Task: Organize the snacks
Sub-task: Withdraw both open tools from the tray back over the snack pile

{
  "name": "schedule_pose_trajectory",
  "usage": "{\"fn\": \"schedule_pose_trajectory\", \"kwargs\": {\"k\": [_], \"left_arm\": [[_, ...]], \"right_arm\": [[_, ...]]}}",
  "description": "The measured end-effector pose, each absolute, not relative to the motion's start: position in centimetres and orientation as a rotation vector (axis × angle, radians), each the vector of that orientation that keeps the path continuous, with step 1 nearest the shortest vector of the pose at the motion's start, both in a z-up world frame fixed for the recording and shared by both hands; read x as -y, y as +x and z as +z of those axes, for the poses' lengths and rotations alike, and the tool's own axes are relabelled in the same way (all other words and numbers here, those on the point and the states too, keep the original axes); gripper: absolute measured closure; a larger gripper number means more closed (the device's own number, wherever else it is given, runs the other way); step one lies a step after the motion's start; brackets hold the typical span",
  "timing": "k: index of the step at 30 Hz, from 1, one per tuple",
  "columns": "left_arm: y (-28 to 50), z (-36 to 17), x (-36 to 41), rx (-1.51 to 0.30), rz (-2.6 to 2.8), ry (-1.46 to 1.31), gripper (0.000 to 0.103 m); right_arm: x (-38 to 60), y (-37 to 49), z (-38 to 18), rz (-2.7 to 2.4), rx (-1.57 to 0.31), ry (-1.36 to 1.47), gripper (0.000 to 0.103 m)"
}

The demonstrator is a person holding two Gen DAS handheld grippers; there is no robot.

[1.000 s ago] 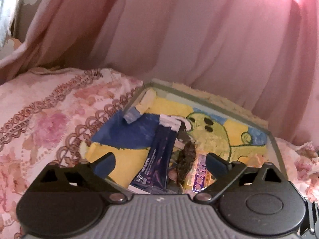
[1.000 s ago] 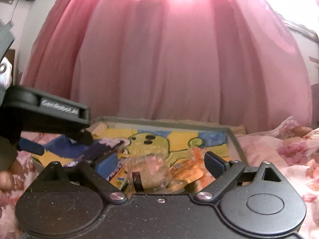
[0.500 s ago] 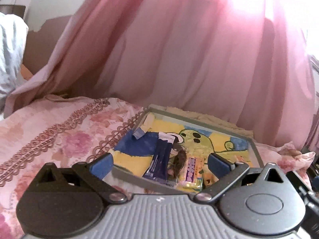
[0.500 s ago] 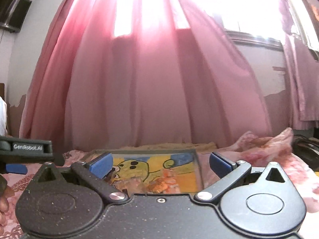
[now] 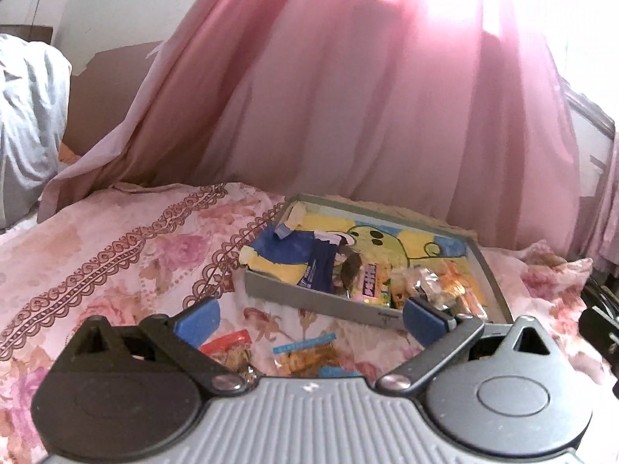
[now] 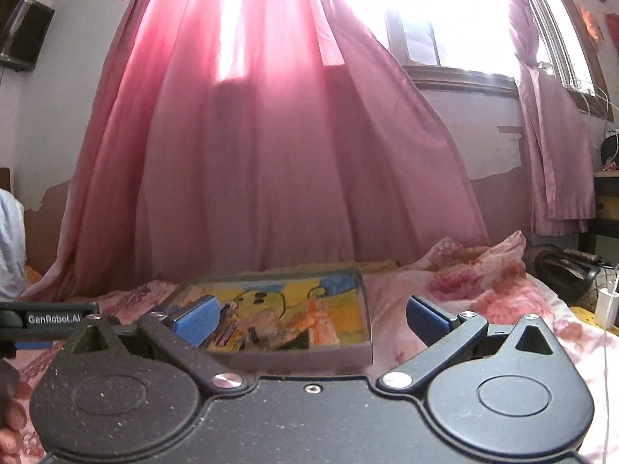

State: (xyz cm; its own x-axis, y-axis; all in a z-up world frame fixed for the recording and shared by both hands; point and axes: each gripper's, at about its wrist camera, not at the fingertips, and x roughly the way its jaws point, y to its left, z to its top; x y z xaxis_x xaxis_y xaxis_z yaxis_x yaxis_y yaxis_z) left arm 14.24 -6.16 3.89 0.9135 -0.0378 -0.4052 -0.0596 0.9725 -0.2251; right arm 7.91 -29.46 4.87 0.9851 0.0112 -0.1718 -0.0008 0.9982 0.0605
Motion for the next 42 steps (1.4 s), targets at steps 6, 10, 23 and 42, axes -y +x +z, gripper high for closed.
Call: {"fn": "schedule_pose_trajectory", "kwargs": {"k": [6,10,23,42], "left_arm": [[9.8,3.6,5.9,-0.397,-0.004,-0.193,0.001],[7.6,3.0,5.6,-0.421,-0.012,-0.155,0.001],[3.5,0.6,3.7,-0.466,0.035,-0.122,0.001],[4.1,-2.2,2.2,-0.615,0.061,-0.132,0.001]], "right_arm": [[28.4,5.6,4.1,0.023,-0.255,0.051,0.001],[27.7,4.0,3.8,0.042,-0.283,0.048,0.001],[26.2,0.1,2.4,0.037,-0.392,0.063,0.001],[24.0,1.7,-0.1,0.098,-0.549,-0.027,0.001]]}}
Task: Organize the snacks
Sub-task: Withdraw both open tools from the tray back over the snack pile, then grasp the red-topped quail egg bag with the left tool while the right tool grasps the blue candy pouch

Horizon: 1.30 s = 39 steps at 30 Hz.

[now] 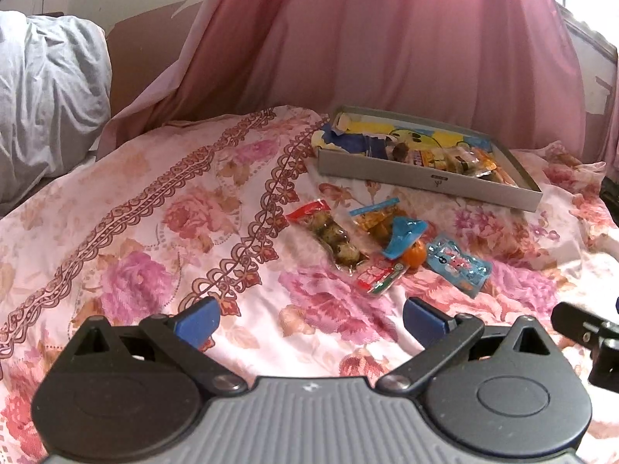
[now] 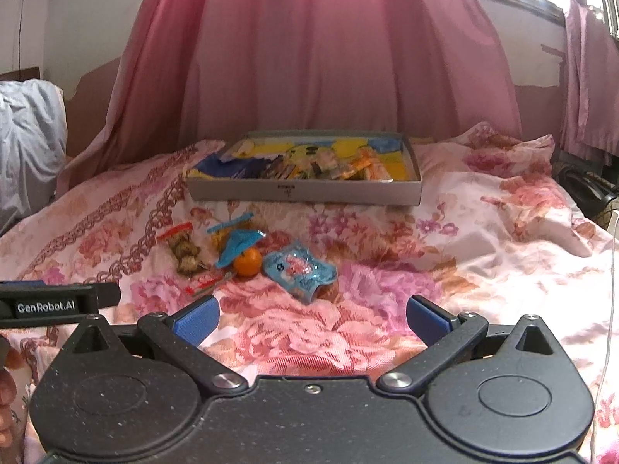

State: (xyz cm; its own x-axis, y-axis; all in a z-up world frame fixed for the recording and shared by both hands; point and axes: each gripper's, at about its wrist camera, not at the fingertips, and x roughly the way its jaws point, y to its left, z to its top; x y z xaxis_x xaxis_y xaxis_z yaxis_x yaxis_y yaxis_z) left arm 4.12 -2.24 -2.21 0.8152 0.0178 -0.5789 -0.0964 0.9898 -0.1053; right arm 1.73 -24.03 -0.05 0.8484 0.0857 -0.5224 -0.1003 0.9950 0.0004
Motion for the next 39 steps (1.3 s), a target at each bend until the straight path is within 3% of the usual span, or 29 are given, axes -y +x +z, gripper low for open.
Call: {"fn": "schedule_pose_trajectory", "kwargs": {"k": [19,28,39], "left_arm": [[8.1,-3.9,1.9,-0.641,0.071,-0.147,0.001],[11.2,-5.0,2.2,-0.544,0.153,-0.078,0.001],[16.7,-6.4,1.0,-0.602,0.12,-0.179,0.001]], "right_arm": [[23.6,5.2,-1.7,0.125,-0.619,-0.054,0.001],[24.4,9.2,-2.1,0.157,-0.531,-0.112,0.001],[23.3,14.1,-6.1,0.228,-0.488,-0.301,0.001]]}}
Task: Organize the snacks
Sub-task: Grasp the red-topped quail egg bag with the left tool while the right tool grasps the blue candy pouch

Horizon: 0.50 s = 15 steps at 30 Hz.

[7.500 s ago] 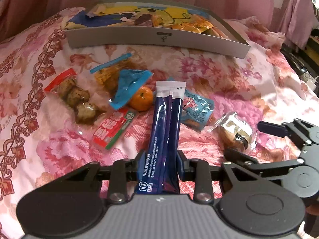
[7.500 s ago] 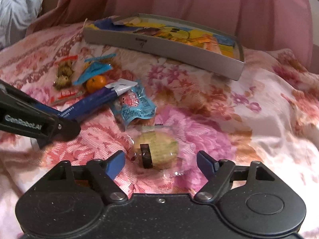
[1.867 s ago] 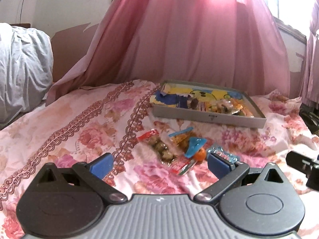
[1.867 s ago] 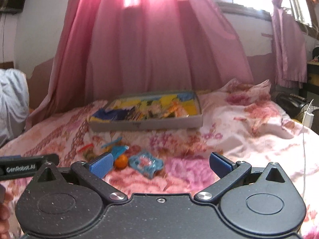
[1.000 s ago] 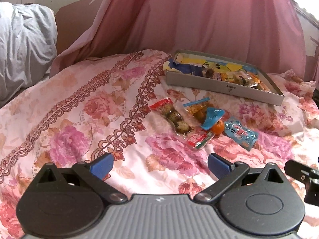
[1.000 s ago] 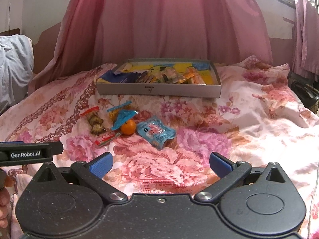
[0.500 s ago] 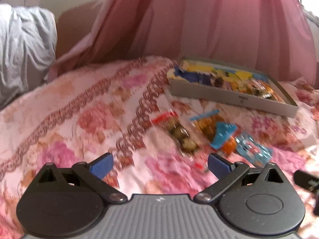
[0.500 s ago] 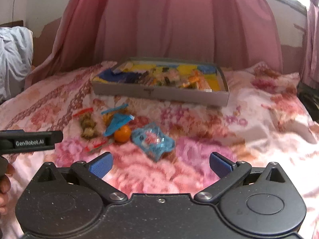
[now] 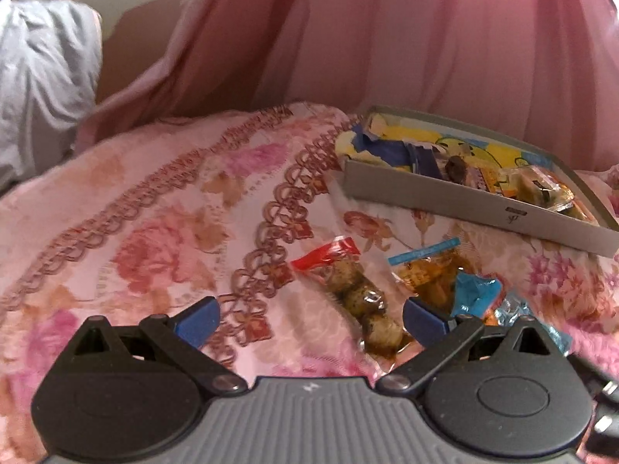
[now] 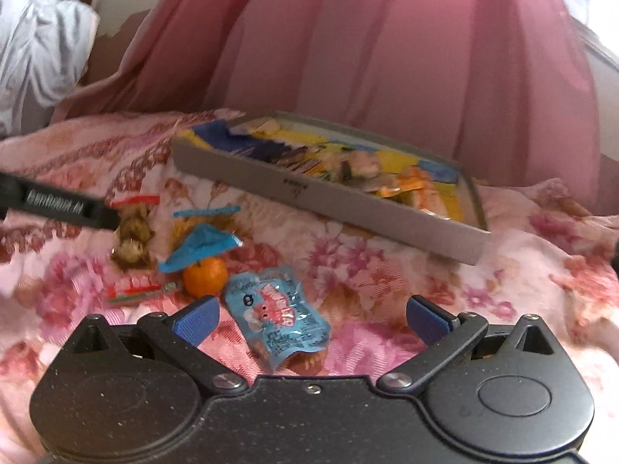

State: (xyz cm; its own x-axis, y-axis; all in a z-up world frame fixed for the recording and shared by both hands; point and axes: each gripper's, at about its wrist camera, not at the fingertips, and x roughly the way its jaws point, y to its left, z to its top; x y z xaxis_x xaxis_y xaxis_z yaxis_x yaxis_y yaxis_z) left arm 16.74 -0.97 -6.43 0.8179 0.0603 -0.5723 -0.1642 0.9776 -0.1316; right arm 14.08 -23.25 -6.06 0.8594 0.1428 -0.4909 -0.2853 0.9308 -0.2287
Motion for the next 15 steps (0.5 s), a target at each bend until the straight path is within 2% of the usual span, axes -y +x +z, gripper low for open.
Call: {"fn": "schedule_pose_trajectory", "kwargs": {"k": [9,15], "left_arm": [[19.9,-8.0,1.5,-0.67,0.002,-0.26,0.001],[21.5,-8.6,2.5,-0.71,0.048,-0.085,0.001]], "right_arm": [[22.3,16.4,-8.5,0.251,-0.509,-0.391,0.001],[21.7,17.5,-9.8,0.238,-0.559,-0.401,0.001]]}}
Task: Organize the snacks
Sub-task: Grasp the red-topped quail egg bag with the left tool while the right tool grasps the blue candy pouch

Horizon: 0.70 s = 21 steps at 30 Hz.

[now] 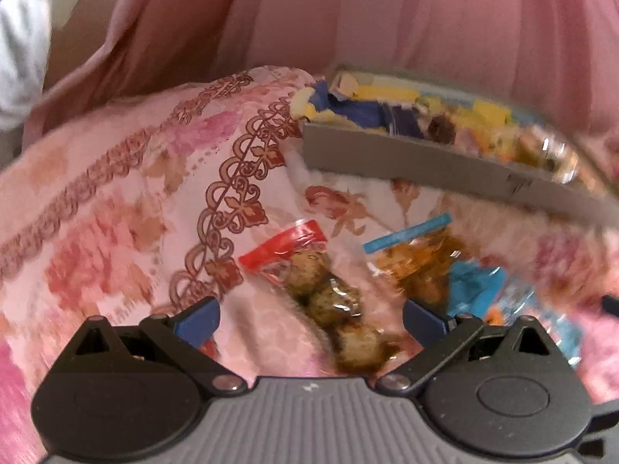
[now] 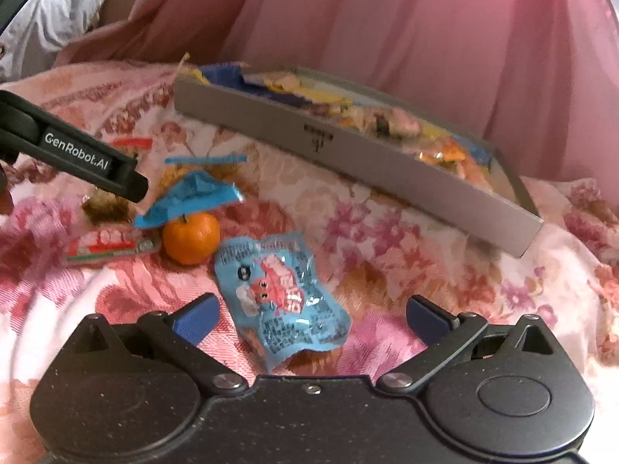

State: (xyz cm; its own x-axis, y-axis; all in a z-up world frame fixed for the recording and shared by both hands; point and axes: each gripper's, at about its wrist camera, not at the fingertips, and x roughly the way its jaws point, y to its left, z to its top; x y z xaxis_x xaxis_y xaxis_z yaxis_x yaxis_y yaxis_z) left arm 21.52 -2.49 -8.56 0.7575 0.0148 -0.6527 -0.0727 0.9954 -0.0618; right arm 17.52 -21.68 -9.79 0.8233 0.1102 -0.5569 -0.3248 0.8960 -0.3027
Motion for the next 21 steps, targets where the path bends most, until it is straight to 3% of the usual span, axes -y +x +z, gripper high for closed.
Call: {"fn": "schedule_pose_trajectory", "kwargs": {"k": [7,10,17,21], "left_arm": [[22.1,-9.4,1.6,-0.75,0.029,-0.1,0.0],[22.0,-9.2,1.3,-0.745,0.029,-0.126,0.003],[21.2,-8.4,0.5,-0.748,0.011,-0.186,0.036],[21.1,-8.1,-0.1,-0.768,0.014,-0.22,0.051]], "right_arm": [[21.4,18.2,-10.0,0.235,-0.55,-0.386,0.001],[21.4,18.5,-10.0,0.257,-0.556,-0.374,0.009],[21.3,18.8,-9.9,0.314,-0.593,-0.316,0.027],[21.5,19.0,-9.7,0.316,-0.622,-0.281,0.029]]}}
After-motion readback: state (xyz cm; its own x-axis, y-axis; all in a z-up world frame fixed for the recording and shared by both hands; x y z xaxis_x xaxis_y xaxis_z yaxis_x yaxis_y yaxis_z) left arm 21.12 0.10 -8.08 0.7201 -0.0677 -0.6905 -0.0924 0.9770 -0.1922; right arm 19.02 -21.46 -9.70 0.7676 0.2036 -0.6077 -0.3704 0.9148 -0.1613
